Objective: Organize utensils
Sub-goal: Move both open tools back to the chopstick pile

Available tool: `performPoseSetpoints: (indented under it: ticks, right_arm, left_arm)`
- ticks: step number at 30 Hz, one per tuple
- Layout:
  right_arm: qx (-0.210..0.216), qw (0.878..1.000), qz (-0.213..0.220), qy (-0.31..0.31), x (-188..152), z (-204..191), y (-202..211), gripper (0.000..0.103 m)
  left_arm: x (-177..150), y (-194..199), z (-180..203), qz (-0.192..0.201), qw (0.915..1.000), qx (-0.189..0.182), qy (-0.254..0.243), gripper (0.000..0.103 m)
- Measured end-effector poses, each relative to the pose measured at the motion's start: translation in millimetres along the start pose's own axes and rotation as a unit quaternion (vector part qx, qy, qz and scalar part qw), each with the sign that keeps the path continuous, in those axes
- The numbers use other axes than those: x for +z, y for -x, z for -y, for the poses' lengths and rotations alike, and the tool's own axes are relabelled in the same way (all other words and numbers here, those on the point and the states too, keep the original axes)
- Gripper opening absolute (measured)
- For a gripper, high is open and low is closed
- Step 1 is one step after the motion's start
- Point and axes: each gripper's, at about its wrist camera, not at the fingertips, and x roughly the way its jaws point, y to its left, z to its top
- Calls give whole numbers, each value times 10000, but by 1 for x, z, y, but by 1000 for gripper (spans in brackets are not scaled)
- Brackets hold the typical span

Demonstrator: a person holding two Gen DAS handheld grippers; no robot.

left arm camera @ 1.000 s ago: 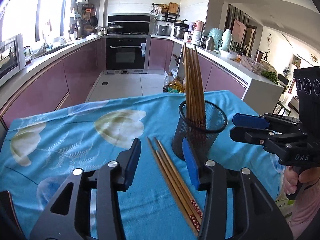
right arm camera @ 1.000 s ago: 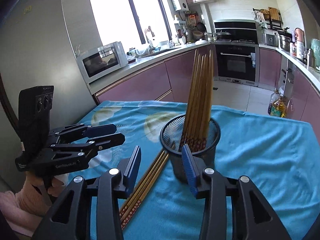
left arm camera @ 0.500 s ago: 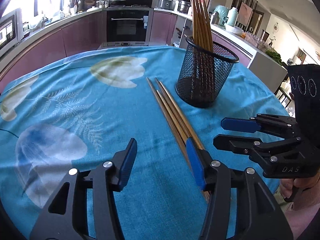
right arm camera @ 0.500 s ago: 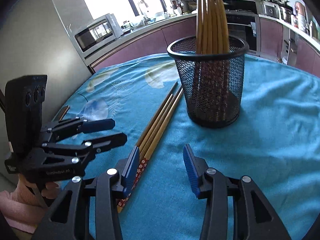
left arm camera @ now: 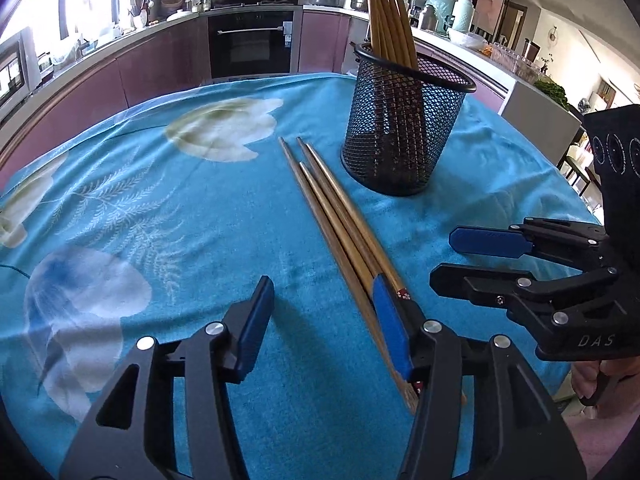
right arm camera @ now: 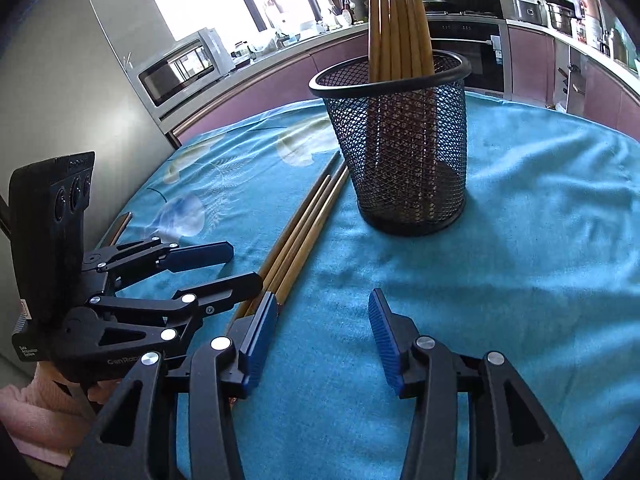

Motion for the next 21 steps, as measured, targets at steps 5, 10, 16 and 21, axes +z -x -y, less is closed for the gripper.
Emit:
performPoseSetpoints:
  ticks: [5, 10, 16, 21]
  right_arm:
    - [-27, 10000, -2, 59, 1, -2, 0, 45]
    - [-64, 9998, 3, 162, 4, -10, -4, 45]
    - [-150, 9994, -46, 298, 6, -19, -13, 45]
    - [-347, 9982, -110, 483, 5, -27, -19, 44]
  left_arm:
    - [0, 1, 1, 34, 9999, 105, -4, 45]
    - [-2, 3, -1, 49, 9999, 105, 49, 38]
    - [-7, 5, -10, 42, 9997, 44, 232, 36]
    - [-9, 7, -13, 50, 9996, 26, 276, 35]
